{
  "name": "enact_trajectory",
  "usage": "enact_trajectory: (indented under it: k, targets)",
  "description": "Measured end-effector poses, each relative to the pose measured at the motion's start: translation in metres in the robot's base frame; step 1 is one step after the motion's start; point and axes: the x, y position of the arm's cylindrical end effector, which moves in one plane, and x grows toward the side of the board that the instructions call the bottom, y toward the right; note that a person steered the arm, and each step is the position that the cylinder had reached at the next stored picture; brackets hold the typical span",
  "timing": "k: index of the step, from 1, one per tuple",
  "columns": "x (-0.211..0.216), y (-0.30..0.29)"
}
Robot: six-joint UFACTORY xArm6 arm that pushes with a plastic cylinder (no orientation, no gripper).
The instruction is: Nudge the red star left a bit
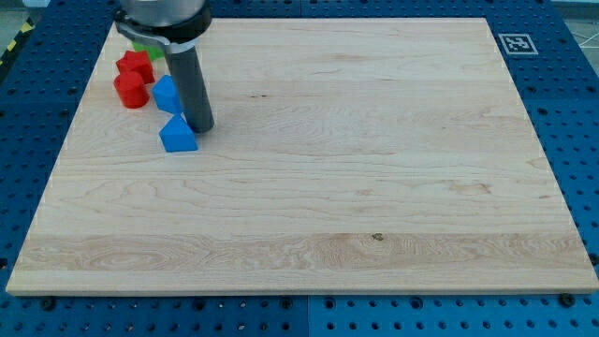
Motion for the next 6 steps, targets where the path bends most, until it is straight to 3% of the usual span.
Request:
enact_trajectory:
  k: [2,6]
  targets:
    - [-0.081,0.003]
    - [-0.083,-0.088]
